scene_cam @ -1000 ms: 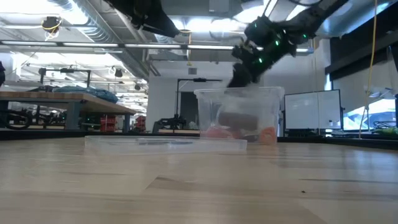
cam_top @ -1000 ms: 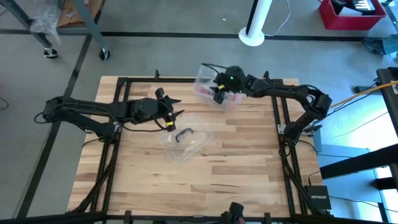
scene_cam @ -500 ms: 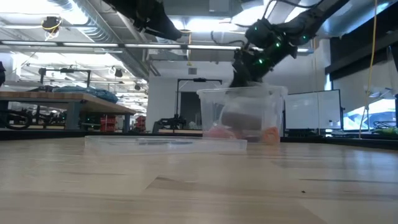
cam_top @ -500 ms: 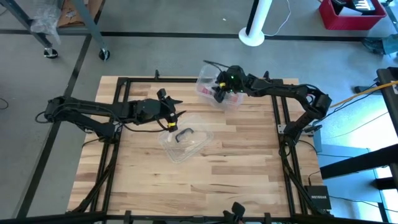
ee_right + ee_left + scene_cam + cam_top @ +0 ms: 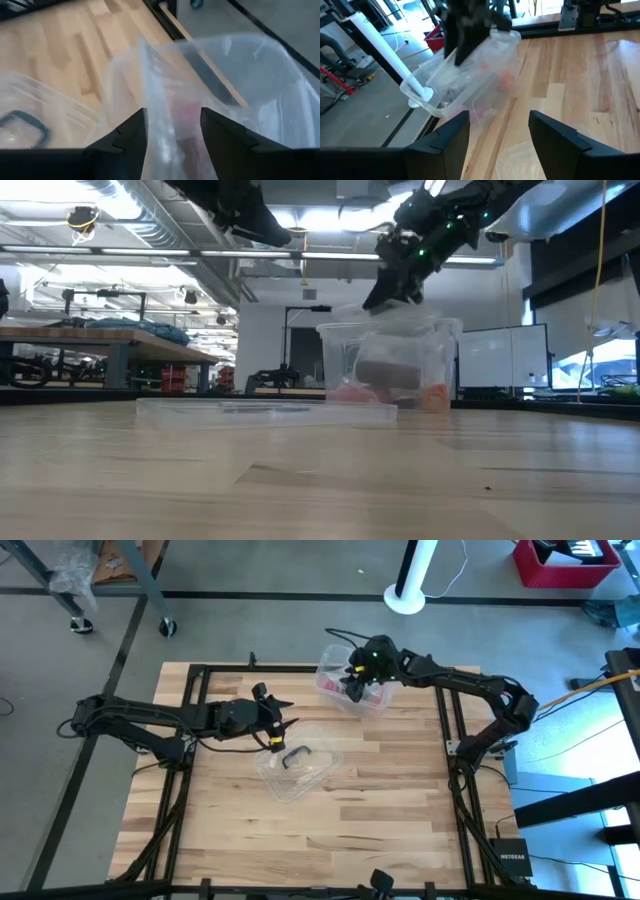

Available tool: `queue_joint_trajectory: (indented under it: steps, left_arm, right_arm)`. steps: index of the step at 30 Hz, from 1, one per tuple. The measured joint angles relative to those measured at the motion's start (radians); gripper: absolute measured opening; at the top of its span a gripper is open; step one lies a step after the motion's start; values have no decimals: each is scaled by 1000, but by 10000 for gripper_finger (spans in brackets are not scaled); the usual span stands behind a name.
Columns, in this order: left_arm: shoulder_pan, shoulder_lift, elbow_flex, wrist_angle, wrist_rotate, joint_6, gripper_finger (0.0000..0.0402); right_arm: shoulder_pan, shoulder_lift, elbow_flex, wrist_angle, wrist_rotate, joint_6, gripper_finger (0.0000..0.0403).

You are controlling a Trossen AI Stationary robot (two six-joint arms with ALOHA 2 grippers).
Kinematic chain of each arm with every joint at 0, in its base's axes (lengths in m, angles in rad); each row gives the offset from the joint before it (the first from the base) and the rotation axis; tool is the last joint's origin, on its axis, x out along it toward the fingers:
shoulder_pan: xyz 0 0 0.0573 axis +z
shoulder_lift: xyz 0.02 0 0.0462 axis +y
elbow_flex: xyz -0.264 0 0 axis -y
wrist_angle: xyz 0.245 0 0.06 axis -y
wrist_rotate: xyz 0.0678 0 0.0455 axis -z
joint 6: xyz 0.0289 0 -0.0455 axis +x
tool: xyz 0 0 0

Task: Roll bandage
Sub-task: Put the transparent zip bag into the transparent bin

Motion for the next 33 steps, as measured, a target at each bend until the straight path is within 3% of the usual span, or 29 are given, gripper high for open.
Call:
queue_joint_trajectory:
  steps: [8,17,19,28,30,33]
  left_arm:
    - [1,0,0,-23,4,-19,196]
    - [-1,0,0,-77,5,-51,196]
    - [5,0,0,-122,5,-71,196]
    - [14,0,0,-333,5,-258,196]
    - [13,0,-1,-349,5,-302,196]
    - [-4,6,-39,-367,24,-415,196]
  right_arm:
    - [3,-81,2,-67,-30,-74,199]
    - [44,-146,2,-400,-293,-82,283]
    - [92,-148,2,-427,-255,-85,290]
    - [233,-149,2,-398,212,-178,281]
    - [233,-149,2,-375,235,-179,278]
    - [243,-149,1,-378,171,-179,275]
